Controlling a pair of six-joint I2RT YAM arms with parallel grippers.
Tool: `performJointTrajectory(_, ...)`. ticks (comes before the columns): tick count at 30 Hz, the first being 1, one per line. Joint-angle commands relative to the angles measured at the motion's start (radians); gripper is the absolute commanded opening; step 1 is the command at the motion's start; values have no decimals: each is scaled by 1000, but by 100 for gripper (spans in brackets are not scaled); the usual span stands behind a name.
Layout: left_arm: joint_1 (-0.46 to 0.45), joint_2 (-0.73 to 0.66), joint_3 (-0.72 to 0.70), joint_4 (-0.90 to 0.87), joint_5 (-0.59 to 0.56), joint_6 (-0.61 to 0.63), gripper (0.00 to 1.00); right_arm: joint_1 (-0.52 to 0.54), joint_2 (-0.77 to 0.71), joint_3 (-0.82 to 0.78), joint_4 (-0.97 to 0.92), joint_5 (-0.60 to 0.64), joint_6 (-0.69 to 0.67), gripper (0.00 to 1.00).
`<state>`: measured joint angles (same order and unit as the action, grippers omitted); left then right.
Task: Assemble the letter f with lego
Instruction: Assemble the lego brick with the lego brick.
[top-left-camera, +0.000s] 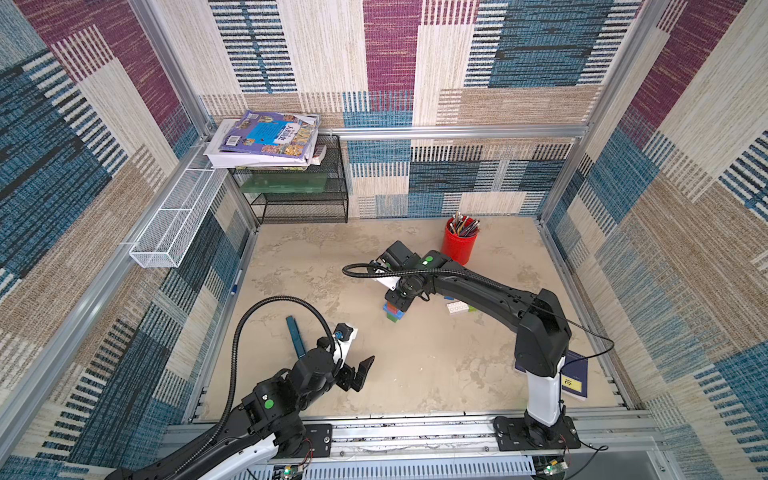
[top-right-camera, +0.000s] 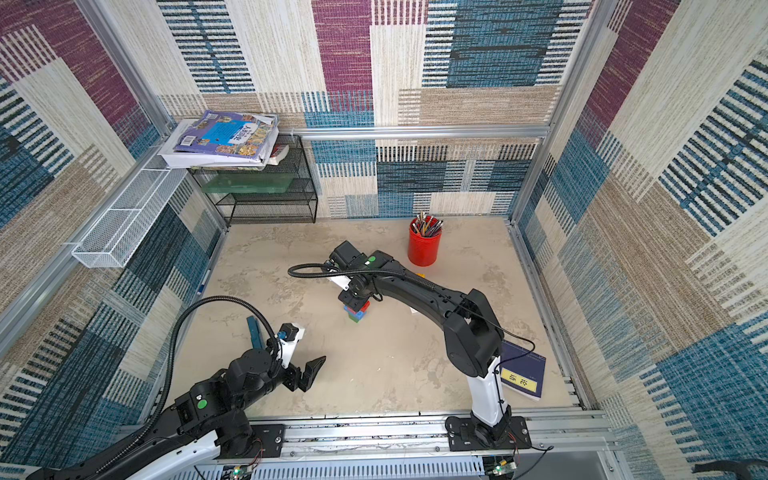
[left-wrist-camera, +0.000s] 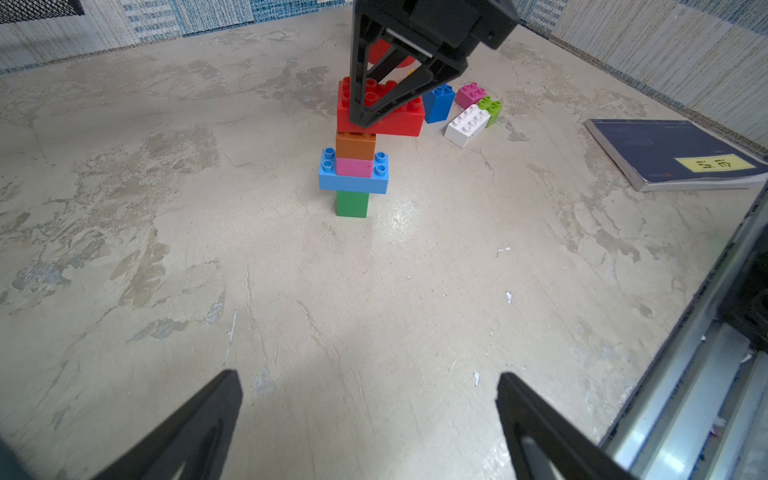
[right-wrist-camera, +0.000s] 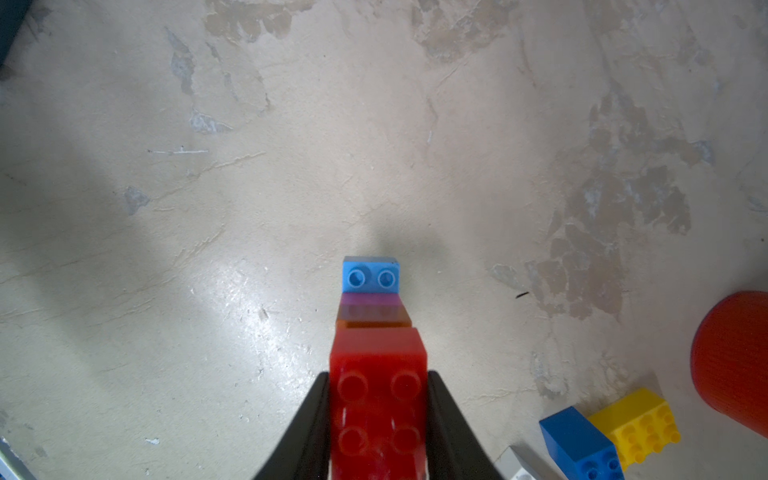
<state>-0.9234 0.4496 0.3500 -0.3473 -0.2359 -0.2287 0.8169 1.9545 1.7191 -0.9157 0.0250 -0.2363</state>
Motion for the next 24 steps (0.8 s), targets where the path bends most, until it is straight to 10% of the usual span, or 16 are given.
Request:
performJointTrajectory(1, 1, -2, 5, 20, -11, -12, 99, 1, 4, -6, -10, -13, 9, 20)
performJointTrajectory(24, 0, -2, 5, 21, -10, -12, 99, -38, 64, -16, -122, -89, 18, 21)
